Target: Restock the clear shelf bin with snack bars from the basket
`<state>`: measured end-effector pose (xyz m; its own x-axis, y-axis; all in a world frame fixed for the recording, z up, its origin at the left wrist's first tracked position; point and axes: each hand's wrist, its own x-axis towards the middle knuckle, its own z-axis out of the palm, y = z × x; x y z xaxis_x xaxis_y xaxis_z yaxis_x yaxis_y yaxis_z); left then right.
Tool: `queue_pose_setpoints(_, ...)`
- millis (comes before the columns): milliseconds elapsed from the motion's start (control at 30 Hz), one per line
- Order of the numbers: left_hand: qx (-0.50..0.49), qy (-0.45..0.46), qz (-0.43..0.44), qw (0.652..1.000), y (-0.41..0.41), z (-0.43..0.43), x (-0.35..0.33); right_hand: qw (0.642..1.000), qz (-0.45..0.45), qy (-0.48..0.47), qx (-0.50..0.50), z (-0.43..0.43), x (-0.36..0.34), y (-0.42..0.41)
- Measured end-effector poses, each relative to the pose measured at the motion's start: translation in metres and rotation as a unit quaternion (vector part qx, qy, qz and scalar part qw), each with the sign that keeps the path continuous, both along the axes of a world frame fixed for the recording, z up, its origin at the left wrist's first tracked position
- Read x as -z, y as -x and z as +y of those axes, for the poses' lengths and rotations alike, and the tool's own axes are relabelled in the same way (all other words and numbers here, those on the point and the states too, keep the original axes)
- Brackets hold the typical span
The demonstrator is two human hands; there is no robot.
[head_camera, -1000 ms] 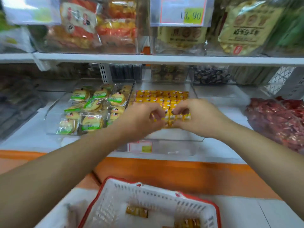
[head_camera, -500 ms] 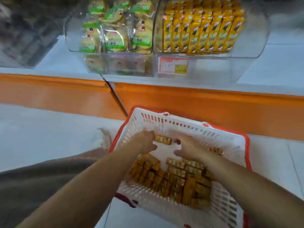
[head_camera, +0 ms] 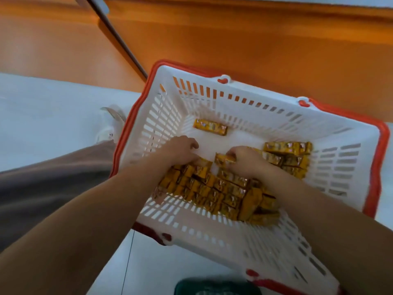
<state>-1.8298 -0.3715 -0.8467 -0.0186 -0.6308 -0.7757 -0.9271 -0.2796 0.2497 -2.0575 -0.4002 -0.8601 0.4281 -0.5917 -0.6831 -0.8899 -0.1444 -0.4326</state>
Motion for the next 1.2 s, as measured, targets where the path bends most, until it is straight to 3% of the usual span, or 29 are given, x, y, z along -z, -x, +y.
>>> queue_pose_setpoints(100,0.041,-0.030,-0.016,0.999,0.000,0.000,0.008,0.986,-0.099,0.084,0.105,-0.003,-0.004,-0.008)
queue_pose_setpoints(267,0.047,-0.036,-0.007,0.998,-0.003,-0.002,0.010,0.969,-0.149,0.184,0.064,-0.019,0.001,-0.034)
queue_pose_setpoints(400,0.018,-0.025,0.041,0.999,-0.007,-0.003,0.002,0.978,-0.117,0.166,0.049,-0.024,0.010,-0.040)
queue_pose_setpoints(667,0.049,-0.126,0.100,0.986,0.000,0.001,-0.008,0.993,-0.038,0.048,0.102,-0.010,0.024,-0.013)
queue_pose_setpoints(867,0.082,-0.101,0.083,0.988,0.005,0.007,-0.001,0.967,-0.105,0.012,0.231,-0.016,0.027,-0.022)
queue_pose_setpoints(1200,-0.115,-0.004,0.115,0.987,-0.003,0.005,0.004,0.962,-0.069,0.014,0.264,-0.025,0.032,-0.030)
